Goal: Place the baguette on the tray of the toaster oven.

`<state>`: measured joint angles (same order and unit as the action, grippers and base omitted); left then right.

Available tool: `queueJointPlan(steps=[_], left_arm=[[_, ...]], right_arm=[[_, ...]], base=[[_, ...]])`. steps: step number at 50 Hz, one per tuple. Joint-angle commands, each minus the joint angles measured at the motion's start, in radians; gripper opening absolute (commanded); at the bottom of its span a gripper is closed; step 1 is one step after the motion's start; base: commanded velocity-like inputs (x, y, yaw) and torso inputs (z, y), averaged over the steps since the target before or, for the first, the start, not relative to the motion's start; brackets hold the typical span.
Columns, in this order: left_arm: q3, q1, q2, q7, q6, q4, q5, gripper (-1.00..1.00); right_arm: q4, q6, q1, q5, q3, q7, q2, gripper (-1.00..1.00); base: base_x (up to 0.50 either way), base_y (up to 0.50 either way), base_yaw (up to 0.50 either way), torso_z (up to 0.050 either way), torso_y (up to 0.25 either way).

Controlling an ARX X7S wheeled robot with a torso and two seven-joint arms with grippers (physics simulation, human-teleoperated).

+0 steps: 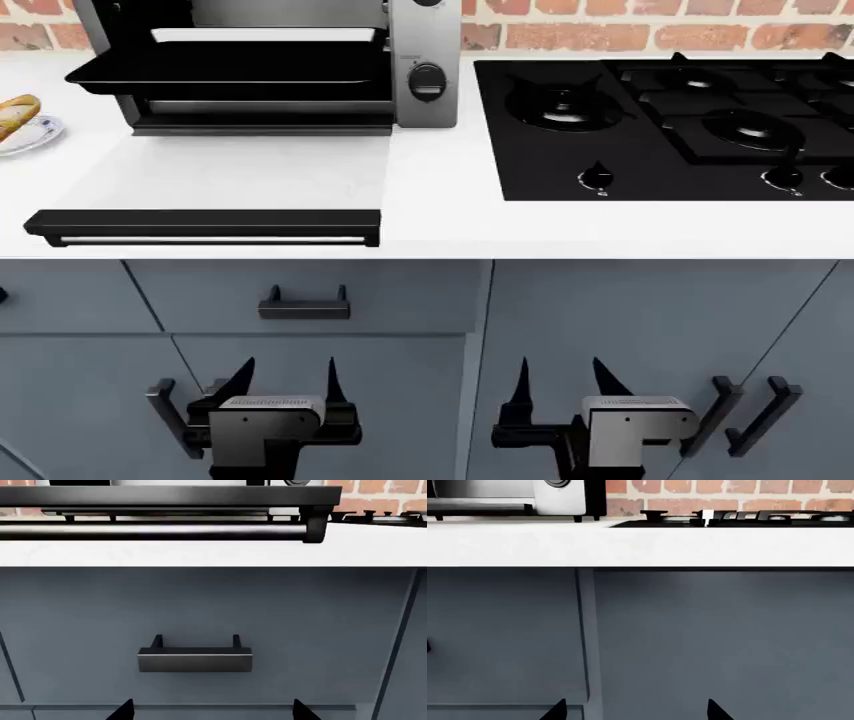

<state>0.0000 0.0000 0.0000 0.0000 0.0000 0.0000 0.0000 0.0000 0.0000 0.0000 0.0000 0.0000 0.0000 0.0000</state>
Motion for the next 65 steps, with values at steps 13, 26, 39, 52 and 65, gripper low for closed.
queueJointPlan(steps=[13, 26, 39, 52, 65], left_arm=[[0.063, -0.002, -0.053, -0.059, 0.02, -0.006, -0.028, 1.0], [0.087, -0.003, -0.073, -0.084, 0.019, -0.006, -0.04, 1.0], [0.105, -0.005, -0.088, -0.101, 0.019, -0.006, -0.053, 1.0], [0.119, -0.006, -0.1, -0.114, 0.012, -0.004, -0.081, 1.0], [0.137, -0.008, -0.115, -0.13, 0.007, -0.002, -0.084, 1.0]], right_arm=[[-0.003, 0.003, 0.001, -0.002, -0.066, 0.075, 0.052, 1.0], [-0.007, 0.01, 0.002, -0.006, -0.089, 0.119, 0.07, 1.0], [-0.001, -0.006, 0.004, 0.013, -0.105, 0.134, 0.085, 1.0], [-0.004, 0.003, 0.005, 0.02, -0.123, 0.157, 0.099, 1.0], [-0.003, -0.002, 0.007, 0.028, -0.138, 0.176, 0.112, 1.0]], base=[[0.0, 0.0, 0.0, 0.0, 0.0], [0.0, 0.16, 0.0, 0.0, 0.0], [0.0, 0.5, 0.0, 0.0, 0.0], [0.0, 0.5, 0.0, 0.0, 0.0], [0.0, 0.5, 0.0, 0.0, 0.0]])
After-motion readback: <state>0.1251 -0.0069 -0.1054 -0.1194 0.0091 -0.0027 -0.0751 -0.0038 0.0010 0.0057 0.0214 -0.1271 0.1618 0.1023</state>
